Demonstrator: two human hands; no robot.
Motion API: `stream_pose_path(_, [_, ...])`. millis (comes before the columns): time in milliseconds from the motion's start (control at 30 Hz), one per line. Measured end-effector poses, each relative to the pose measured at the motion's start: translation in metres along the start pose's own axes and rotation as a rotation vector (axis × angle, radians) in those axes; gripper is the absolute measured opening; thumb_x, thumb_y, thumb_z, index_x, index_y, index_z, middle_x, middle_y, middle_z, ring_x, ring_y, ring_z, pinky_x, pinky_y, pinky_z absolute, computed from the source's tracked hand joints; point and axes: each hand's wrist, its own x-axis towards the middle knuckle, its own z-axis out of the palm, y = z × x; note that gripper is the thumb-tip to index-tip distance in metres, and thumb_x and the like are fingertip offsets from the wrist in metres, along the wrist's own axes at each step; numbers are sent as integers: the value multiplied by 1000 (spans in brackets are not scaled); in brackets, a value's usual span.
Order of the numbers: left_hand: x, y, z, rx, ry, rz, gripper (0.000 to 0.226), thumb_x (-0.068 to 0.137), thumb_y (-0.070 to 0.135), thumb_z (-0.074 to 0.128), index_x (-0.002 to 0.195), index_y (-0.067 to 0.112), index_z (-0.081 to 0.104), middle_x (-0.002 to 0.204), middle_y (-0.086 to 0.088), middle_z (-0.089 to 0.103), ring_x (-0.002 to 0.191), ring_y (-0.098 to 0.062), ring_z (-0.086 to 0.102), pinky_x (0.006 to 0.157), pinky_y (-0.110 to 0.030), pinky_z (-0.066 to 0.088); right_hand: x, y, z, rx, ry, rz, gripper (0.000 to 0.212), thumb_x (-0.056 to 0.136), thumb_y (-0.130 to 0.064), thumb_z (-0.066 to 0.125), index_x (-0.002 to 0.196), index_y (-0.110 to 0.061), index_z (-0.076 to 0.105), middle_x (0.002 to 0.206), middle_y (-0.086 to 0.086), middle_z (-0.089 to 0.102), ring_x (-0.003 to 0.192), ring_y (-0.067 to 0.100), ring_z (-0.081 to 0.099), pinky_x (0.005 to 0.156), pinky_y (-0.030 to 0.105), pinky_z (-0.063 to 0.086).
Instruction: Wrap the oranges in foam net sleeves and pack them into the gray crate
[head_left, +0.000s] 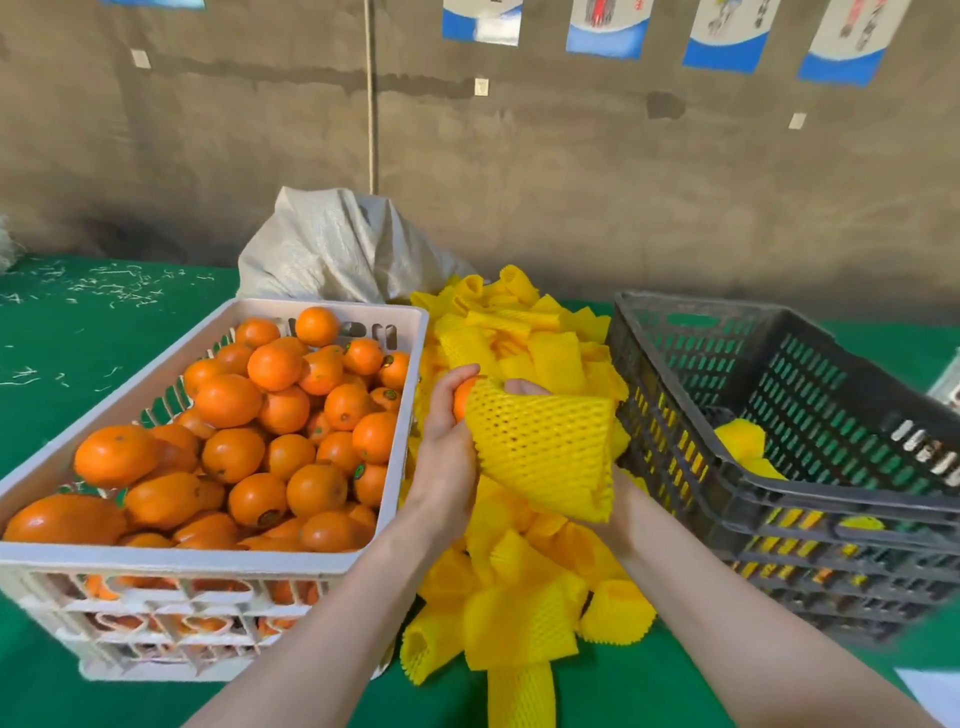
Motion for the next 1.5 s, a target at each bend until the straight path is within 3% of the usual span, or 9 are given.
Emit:
stream_pose_path(67, [-5,1,9,-65,-24,-16,24,92,53,46,103,45,65,130,-8,57,122,-28,54,97,-44,47,3,2,-14,-97,30,-43,68,12,-21,83,78,-16,71,43,-9,60,38,-3,55,41,11,45])
stream_pose_path(167, [-13,-3,20,31,-32,51,56,71,82,46,110,45,61,134,-4,51,123,-19,51,105,-44,42,8,4,-20,-50,-85,-242,31,38,-43,91,53,-24,72,50,-10,59,45,-1,53,47,16,45])
stream_pose_path(400, [-21,-16,42,409,-10,307,38,85,52,57,116,31,50,121,-4,52,115,-22,48,97,-38,45,13,-2,-40,-140,123,-465,9,76,-16,63,76,-12,71,78,5,65,81,20,57,76,35,50])
stream_pose_path(567, [-24,-14,47,49,-16,37,60,77,53,50,122,13,52,122,-11,59,115,-26,57,98,-43,49,14,-3,-54,-400,264,-617,19,92,-12,55,78,-2,62,75,9,57,75,20,52,67,35,44])
stream_pose_path(767, [-16,-13,51,-281,83,-332,48,95,50,40,93,8,65,68,-9,73,57,-18,70,43,-25,52,15,13,-54,-733,337,-794,18,96,-22,49,83,-13,57,71,-9,54,67,3,47,63,20,38])
stream_pose_path(900, [-10,-14,50,-294,135,-390,29,95,45,48,91,20,63,72,-8,74,62,-19,71,57,-31,56,23,4,-55,-681,318,-757,29,97,-21,48,68,-18,49,63,-8,44,60,-2,40,57,15,33])
stream_pose_path(1100, [-6,-12,43,-307,163,-339,15,95,36,51,85,27,56,65,-2,72,58,-19,71,42,-31,53,37,-1,-58,-520,299,-584,38,97,-19,50,63,-2,49,60,4,39,65,18,35,62,34,32])
stream_pose_path(1300, [-6,-17,41,-256,254,-294,35,95,48,41,86,21,61,68,-1,73,74,-19,66,66,-37,53,40,6,-50,-587,301,-543,44,98,-24,46,57,-18,32,58,1,28,59,14,25,58,33,21])
stream_pose_path(1500, [-3,-18,38,44,369,19,54,95,43,46,54,8,42,52,-10,42,53,-23,37,56,-34,35,39,16,-46,-410,317,-356,30,102,-24,36,89,-8,58,95,21,60,91,23,59,84,45,44])
